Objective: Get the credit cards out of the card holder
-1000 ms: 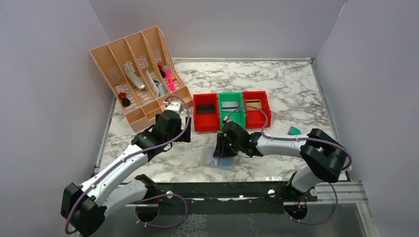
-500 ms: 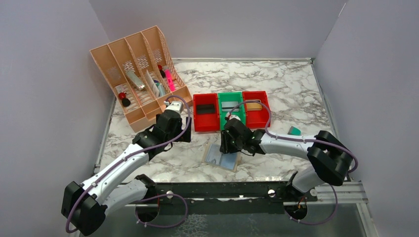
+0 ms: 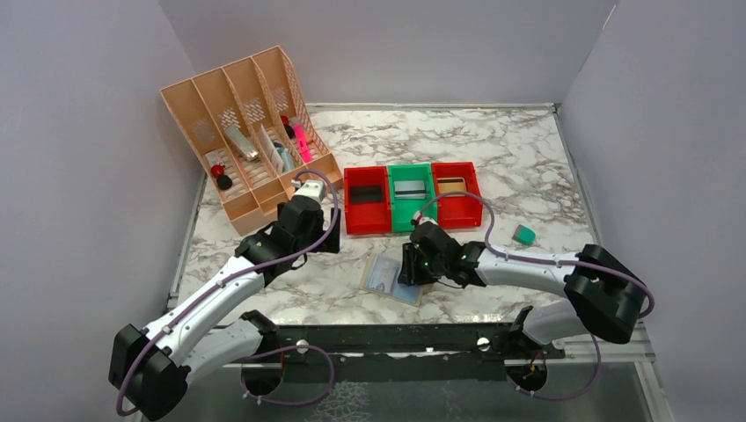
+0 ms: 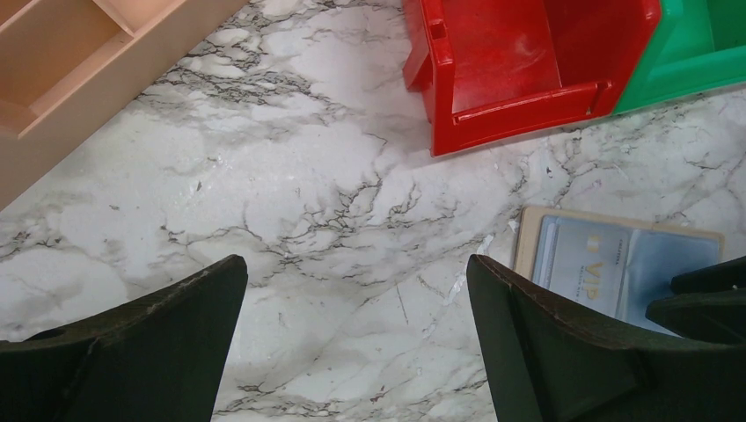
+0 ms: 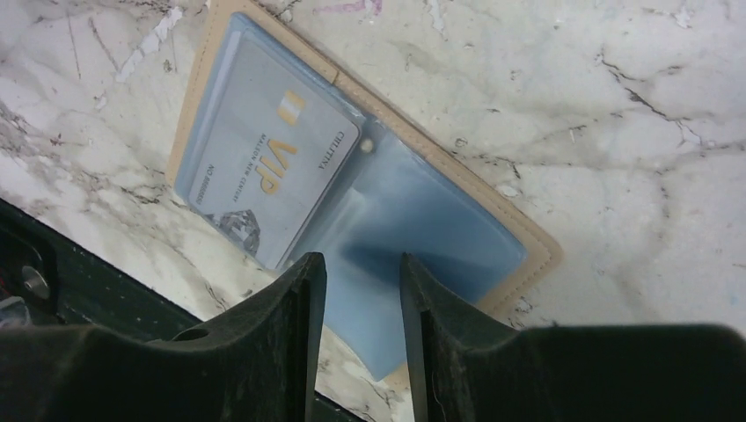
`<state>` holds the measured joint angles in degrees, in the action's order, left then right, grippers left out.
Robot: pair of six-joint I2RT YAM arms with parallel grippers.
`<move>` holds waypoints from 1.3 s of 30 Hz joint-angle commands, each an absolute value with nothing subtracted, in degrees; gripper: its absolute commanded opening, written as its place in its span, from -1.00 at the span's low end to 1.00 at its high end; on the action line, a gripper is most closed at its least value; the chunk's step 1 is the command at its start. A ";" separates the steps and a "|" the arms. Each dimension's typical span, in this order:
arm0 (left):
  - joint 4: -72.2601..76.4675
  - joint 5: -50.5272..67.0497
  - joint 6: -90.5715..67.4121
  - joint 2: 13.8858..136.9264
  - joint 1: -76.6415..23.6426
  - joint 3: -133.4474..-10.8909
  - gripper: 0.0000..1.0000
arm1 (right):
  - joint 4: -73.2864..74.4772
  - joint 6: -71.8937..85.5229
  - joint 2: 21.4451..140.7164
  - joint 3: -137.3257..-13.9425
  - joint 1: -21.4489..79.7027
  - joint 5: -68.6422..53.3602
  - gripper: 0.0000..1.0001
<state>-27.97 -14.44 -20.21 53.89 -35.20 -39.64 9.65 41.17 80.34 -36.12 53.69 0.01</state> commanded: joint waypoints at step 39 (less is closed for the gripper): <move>-26.63 -13.71 -19.78 53.60 -34.81 -40.22 0.98 | 30.56 46.51 73.19 -38.70 50.98 6.39 -0.18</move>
<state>-27.94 -14.37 -20.21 54.43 -35.20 -39.64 32.53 45.17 72.71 -38.74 51.03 6.94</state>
